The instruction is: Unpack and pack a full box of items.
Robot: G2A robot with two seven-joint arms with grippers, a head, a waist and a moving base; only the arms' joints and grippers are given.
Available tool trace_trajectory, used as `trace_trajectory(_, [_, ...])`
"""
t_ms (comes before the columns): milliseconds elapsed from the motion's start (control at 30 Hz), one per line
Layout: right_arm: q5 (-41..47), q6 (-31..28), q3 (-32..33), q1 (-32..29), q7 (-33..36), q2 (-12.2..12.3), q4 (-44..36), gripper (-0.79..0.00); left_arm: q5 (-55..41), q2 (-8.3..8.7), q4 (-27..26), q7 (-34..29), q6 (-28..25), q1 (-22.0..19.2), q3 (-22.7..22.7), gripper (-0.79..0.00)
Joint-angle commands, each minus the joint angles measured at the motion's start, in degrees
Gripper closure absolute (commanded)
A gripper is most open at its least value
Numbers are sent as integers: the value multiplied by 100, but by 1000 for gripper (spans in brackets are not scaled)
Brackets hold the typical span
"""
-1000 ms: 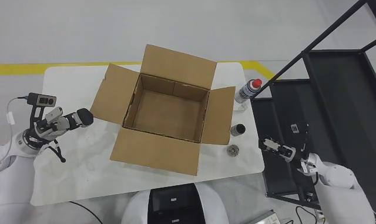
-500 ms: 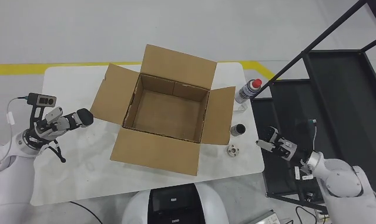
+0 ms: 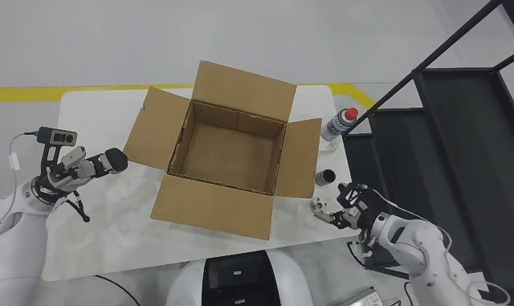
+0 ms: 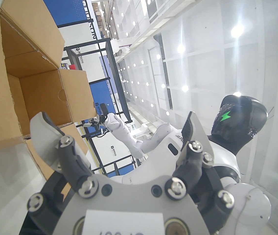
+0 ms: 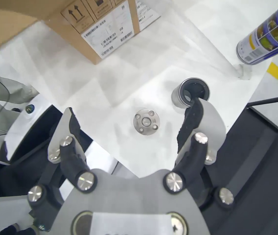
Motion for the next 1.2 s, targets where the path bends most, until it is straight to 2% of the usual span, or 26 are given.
trace_trajectory(0, [-396, 168, -225, 63, -336, -18, 202, -785, 0, 0, 0, 0, 0, 0, 0, -785])
trace_trajectory(100, [-747, 230, -472, 227, -582, -27, 519, -785, 0, 0, 0, 0, 0, 0, 0, -785])
trace_trajectory(467, [-747, 230, -472, 227, -582, -27, 519, -785, 0, 0, 0, 0, 0, 0, 0, -785])
trace_trajectory(833, [-1375, 742, -1140, 890, 101, -75, 1131, -785, 0, 0, 0, 0, 0, 0, 0, -785])
trace_trajectory(1167, [-1520, 1089, -1371, 1151, 167, -104, 1543, -785, 0, 0, 0, 0, 0, 0, 0, -785])
